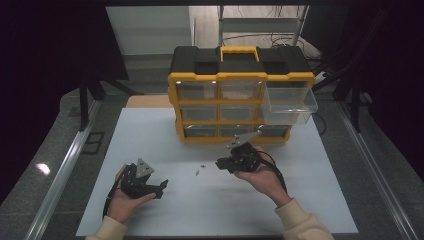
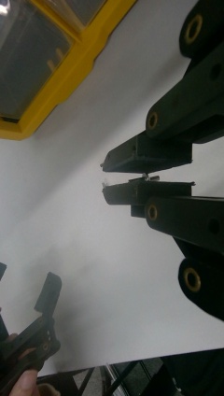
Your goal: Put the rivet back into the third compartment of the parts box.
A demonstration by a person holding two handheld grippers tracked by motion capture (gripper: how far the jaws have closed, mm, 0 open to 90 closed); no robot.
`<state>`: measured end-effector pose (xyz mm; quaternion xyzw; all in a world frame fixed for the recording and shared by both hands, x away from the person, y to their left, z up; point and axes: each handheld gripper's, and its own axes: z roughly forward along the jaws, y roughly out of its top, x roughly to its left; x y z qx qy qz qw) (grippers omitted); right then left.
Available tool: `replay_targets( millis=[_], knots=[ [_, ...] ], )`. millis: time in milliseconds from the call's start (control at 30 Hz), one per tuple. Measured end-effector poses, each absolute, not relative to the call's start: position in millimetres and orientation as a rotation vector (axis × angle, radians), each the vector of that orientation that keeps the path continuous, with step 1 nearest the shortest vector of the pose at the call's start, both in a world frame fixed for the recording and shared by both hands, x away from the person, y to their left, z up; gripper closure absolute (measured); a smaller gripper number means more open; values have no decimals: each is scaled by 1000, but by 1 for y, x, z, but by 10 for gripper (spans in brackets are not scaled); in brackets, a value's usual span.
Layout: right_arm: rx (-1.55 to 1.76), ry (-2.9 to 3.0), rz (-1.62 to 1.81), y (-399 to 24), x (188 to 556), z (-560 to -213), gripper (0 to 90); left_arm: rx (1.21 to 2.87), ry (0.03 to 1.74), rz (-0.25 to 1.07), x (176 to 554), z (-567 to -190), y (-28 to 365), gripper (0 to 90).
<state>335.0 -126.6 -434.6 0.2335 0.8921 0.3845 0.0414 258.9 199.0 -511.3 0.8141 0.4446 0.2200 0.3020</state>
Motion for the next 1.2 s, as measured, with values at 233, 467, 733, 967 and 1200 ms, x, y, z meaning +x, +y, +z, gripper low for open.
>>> replay_targets(
  millis=[233, 467, 733, 967, 1200],
  knots=[
    [710, 2703, 1202, -132, 329, -419, 824, 2157, 1177, 584, 258, -511, 198, 95],
    [699, 2684, 1226, -136, 325, -405, 824, 2164, 1177, 586, 259, -512, 198, 95],
    [685, 2667, 1234, -139, 320, -394, 824, 2167, 1175, 584, 259, -511, 198, 95],
    [677, 2648, 1251, -138, 317, -385, 824, 2167, 1179, 581, 259, -512, 198, 95],
    [671, 2627, 1278, -140, 315, -375, 824, 2161, 1183, 582, 259, -511, 198, 95]
  ],
)
